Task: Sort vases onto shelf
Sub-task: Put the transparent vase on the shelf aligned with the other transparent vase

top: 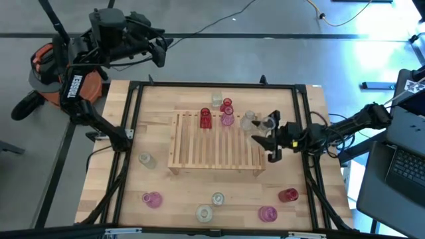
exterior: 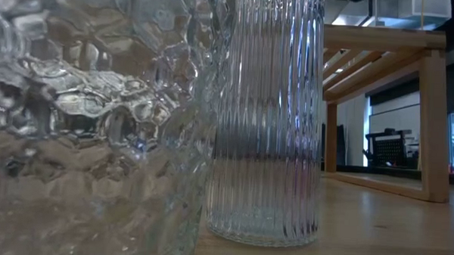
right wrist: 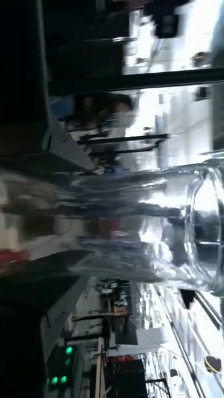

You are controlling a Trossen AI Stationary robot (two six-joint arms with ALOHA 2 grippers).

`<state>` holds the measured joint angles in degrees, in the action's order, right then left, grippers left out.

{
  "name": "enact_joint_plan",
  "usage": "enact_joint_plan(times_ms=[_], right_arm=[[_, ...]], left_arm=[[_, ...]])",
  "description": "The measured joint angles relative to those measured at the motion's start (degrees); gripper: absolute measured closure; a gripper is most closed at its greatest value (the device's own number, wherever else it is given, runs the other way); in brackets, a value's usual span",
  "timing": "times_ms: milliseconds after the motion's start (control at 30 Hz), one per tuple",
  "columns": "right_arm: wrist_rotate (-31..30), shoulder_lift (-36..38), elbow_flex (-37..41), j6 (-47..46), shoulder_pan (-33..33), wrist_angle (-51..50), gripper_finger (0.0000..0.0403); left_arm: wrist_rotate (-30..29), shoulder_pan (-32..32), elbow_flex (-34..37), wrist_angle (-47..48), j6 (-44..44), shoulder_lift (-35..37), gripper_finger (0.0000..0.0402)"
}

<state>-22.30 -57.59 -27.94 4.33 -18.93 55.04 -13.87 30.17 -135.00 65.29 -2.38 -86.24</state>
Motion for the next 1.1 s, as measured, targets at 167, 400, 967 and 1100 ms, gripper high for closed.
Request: enact_joint_plan(times_ms=[167,400,967,1100], right_arm=[[0.10,-0.03,5.34,0.32,0.03,4.18,0.0223],[-1.15,-0.06,10.27,1.25,0.19,10.91,0.0223],[-0.05,-10.06,10.23,0.52,0.38,11.13,0.0223],[0.26,-11.48,10.21,0.58,1.85,12.81,0.0223]], left_arm=[[0.00,-0.02,0.00,-0.80,-0.03,0.00,0.0190],[0.00,-0.02,0.00,-0.78,-0.14,0.00,0.0190],[1.55,-0.09,0.04,-2.60,-1.98,-2.89,0.0190],[1.56,-0.11,0.04,-3.57,-1.98,-3.13,0.0190]])
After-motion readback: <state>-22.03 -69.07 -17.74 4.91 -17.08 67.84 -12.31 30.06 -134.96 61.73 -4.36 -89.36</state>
